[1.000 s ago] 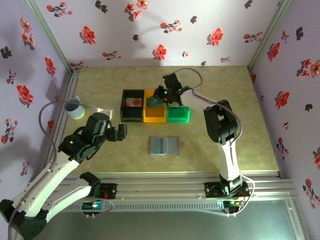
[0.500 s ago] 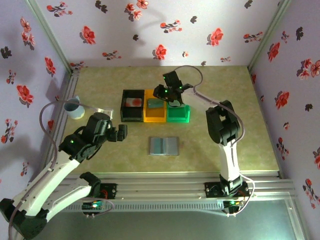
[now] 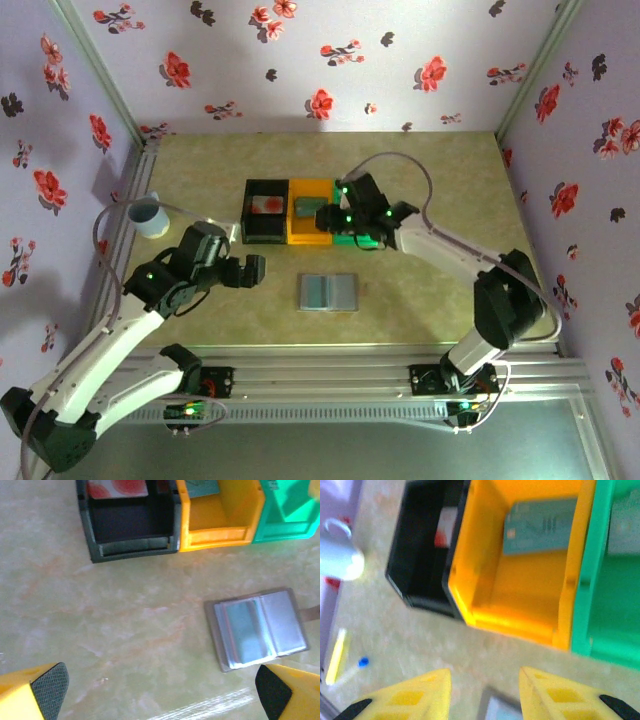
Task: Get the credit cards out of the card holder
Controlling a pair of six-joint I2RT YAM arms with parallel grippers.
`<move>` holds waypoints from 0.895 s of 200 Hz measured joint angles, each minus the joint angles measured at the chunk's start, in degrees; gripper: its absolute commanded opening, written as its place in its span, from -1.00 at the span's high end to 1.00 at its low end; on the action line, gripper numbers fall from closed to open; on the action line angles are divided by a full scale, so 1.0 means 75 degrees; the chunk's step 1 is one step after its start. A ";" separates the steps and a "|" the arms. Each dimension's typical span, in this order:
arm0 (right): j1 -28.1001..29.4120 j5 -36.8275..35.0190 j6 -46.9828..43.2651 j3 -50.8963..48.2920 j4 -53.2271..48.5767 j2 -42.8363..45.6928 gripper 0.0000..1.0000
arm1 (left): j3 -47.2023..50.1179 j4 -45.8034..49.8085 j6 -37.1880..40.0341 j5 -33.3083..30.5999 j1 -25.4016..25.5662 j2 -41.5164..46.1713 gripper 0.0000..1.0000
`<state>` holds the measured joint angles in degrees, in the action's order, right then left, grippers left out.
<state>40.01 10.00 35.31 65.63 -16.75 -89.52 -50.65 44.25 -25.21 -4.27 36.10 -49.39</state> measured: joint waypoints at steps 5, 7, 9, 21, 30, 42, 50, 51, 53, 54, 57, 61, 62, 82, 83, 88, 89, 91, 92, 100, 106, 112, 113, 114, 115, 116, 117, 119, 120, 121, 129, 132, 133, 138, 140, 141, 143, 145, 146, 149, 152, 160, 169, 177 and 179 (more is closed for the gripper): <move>0.0087 -0.0006 0.0003 -0.0219 0.0015 0.0119 0.23 | 0.0000 -0.0012 -0.0070 0.0102 0.0000 0.0000 -0.99; 0.0128 -0.0023 0.0006 -0.0335 0.0015 0.0187 0.23 | 0.0000 -0.0017 -0.0122 0.0169 0.0000 0.0000 -0.99; 0.0175 -0.0023 0.0026 -0.0446 0.0020 0.0242 0.24 | 0.0000 -0.0026 -0.0178 0.0221 0.0000 -0.0003 -0.99; 0.0405 -0.0055 0.0090 -0.1064 0.0041 0.0548 0.28 | 0.0035 -0.0157 -0.0501 0.0574 0.0023 -0.0012 -0.99; 0.0539 -0.0070 0.0163 -0.1454 0.0052 0.0729 0.33 | 0.0111 -0.0350 -0.0766 0.0793 0.0073 -0.0023 -0.99; 0.0656 -0.0125 0.0297 -0.1955 0.0111 0.0973 0.39 | 0.0289 -0.0644 -0.1148 0.1052 0.0216 -0.0090 -0.99; 0.0705 -0.0169 0.0393 -0.2296 0.0175 0.1169 0.45 | 0.0428 -0.0831 -0.1381 0.1166 0.0344 -0.0181 -0.99; 0.0708 -0.0175 0.0399 -0.2323 0.0184 0.1186 0.46 | 0.0440 -0.0842 -0.1399 0.1180 0.0358 -0.0189 -0.99; 0.0720 -0.0187 0.0420 -0.2410 0.0201 0.1236 0.47 | 0.0481 -0.0892 -0.1463 0.1215 0.0402 -0.0230 -0.99; 0.0720 -0.0195 0.0423 -0.2436 0.0210 0.1253 0.47 | 0.0493 -0.0903 -0.1483 0.1221 0.0417 -0.0242 -0.99; 0.0726 -0.0201 0.0481 -0.2541 0.0256 0.1320 0.49 | 0.0536 -0.0959 -0.1565 0.1259 0.0472 -0.0289 -1.00; 0.0737 -0.0227 0.0510 -0.2696 0.0306 0.1419 0.50 | 0.0603 -0.1049 -0.1684 0.1309 0.0568 -0.0373 -0.99; 0.0737 -0.0233 0.0522 -0.2719 0.0312 0.1434 0.50 | 0.0615 -0.1067 -0.1699 0.1314 0.0583 -0.0388 -0.99; 0.0761 -0.0332 0.0731 -0.3299 0.0548 0.1807 0.57 | 0.0892 -0.1527 -0.2229 0.1466 0.0982 -0.0758 -0.99; 0.0761 -0.0335 0.0737 -0.3316 0.0560 0.1816 0.57 | 0.0898 -0.1545 -0.2241 0.1463 0.0994 -0.0766 -0.99; 0.0761 -0.0341 0.0781 -0.3433 0.0650 0.1865 0.59 | 0.0944 -0.1641 -0.2372 0.1475 0.1078 -0.0854 -0.99; 0.0761 -0.0341 0.0796 -0.3465 0.0673 0.1880 0.59 | 0.0950 -0.1661 -0.2393 0.1478 0.1093 -0.0868 -0.99; 0.0761 -0.0341 0.0822 -0.3512 0.0717 0.1897 0.59 | 0.0968 -0.1702 -0.2428 0.1478 0.1128 -0.0901 -1.00; 0.0761 -0.0341 0.0833 -0.3526 0.0731 0.1900 0.60 | 0.0976 -0.1746 -0.2457 0.1483 0.1151 -0.0927 -1.00; 0.0761 -0.0341 0.0906 -0.3695 0.0868 0.1947 0.60 | 0.1023 -0.1903 -0.2626 0.1498 0.1274 -0.1061 -0.99; 0.0761 -0.0341 0.0976 -0.3818 0.0968 0.1961 0.61 | 0.1035 -0.2022 -0.2771 0.1498 0.1381 -0.1192 -1.00; 0.0764 -0.0338 0.1017 -0.3926 0.1081 0.1964 0.61 | 0.1037 -0.2145 -0.2879 0.1498 0.1472 -0.1306 -0.99; 0.0769 -0.0338 0.1037 -0.3955 0.1102 0.1964 0.61 | 0.1037 -0.2171 -0.2908 0.1498 0.1498 -0.1335 -0.99; 0.0769 -0.0338 0.1049 -0.3969 0.1116 0.1964 0.61 | 0.1037 -0.2203 -0.2932 0.1498 0.1510 -0.1349 -0.99; 0.0766 -0.0338 0.1052 -0.3995 0.1145 0.1964 0.61 | 0.1037 -0.2221 -0.2949 0.1498 0.1524 -0.1367 -1.00; 0.0769 -0.0338 0.1055 -0.4007 0.1151 0.1964 0.61 | 0.1037 -0.2244 -0.2978 0.1495 0.1547 -0.1396 -1.00; 0.0769 -0.0338 0.1061 -0.4022 0.1163 0.1964 0.61 | 0.1037 -0.2264 -0.2990 0.1492 0.1556 -0.1408 -1.00; 0.0769 -0.0335 0.1090 -0.4057 0.1192 0.1964 0.61 | 0.1040 -0.2314 -0.3022 0.1495 0.1588 -0.1448 -0.99; 0.0769 -0.0338 0.1105 -0.4083 0.1207 0.1967 0.61 | 0.1040 -0.2337 -0.3037 0.1495 0.1600 -0.1463 -0.99; 0.0769 -0.0338 0.1107 -0.4095 0.1221 0.1964 0.61 | 0.1040 -0.2372 -0.3063 0.1495 0.1623 -0.1492 -0.99; 0.0775 -0.0338 0.1174 -0.4217 0.1300 0.1964 0.61 | 0.1046 -0.2550 -0.3203 0.1495 0.1740 -0.1635 -0.99; 0.0775 -0.0338 0.1189 -0.4266 0.1335 0.1964 0.62 | 0.1049 -0.2614 -0.3235 0.1498 0.1778 -0.1682 -0.99; 0.0775 -0.0338 0.1192 -0.4275 0.1341 0.1967 0.62 | 0.1049 -0.2649 -0.3258 0.1495 0.1795 -0.1702 -0.99; 0.0784 -0.0338 0.1244 -0.4345 0.1399 0.1967 0.62 | 0.1055 -0.2748 -0.3334 0.1495 0.1856 -0.1781 -1.00; 0.0790 -0.0341 0.1250 -0.4377 0.1422 0.1967 0.62 | 0.1061 -0.2786 -0.3372 0.1498 0.1877 -0.1813 -0.99; 0.0790 -0.0341 0.1256 -0.4386 0.1437 0.1967 0.62 | 0.1061 -0.2806 -0.3383 0.1495 0.1886 -0.1827 -0.99; 0.0796 -0.0341 0.1279 -0.4412 0.1466 0.1967 0.62 | 0.1064 -0.2844 -0.3410 0.1498 0.1909 -0.1859 -0.99; 0.0804 -0.0341 0.1303 -0.4438 0.1492 0.1967 0.62 | 0.1067 -0.2888 -0.3430 0.1498 0.1926 -0.1886 -0.99; 0.0804 -0.0341 0.1311 -0.4447 0.1504 0.1967 0.62 | 0.1070 -0.2891 -0.3442 0.1498 0.1932 -0.1897 -0.99; 0.0813 -0.0338 0.1332 -0.4491 0.1553 0.1970 0.63 | 0.1072 -0.2958 -0.3485 0.1495 0.1961 -0.1947 -0.99; 0.0819 -0.0338 0.1343 -0.4529 0.1591 0.1973 0.63 | 0.1078 -0.3022 -0.3518 0.1498 0.1979 -0.1982 -1.00; 0.0839 -0.0341 0.1387 -0.4605 0.1667 0.1979 0.63 | 0.1107 -0.3203 -0.3625 0.1498 0.2034 -0.2101 -0.99; 0.0857 -0.0347 0.1419 -0.4654 0.1699 0.1979 0.65 | 0.1145 -0.3375 -0.3745 0.1498 0.2075 -0.2215 -1.00; 0.0868 -0.0370 0.1454 -0.4689 0.1743 0.1979 0.65 | 0.1183 -0.3523 -0.3838 0.1501 0.2104 -0.2308 -1.00; 0.0868 -0.0373 0.1463 -0.4698 0.1754 0.1979 0.65 | 0.1189 -0.3561 -0.3856 0.1501 0.2107 -0.2326 -1.00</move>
<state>46.52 7.20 46.28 30.39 -3.60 -74.67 -41.74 17.54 -54.13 6.98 51.90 -66.83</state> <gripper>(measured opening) 0.178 0.997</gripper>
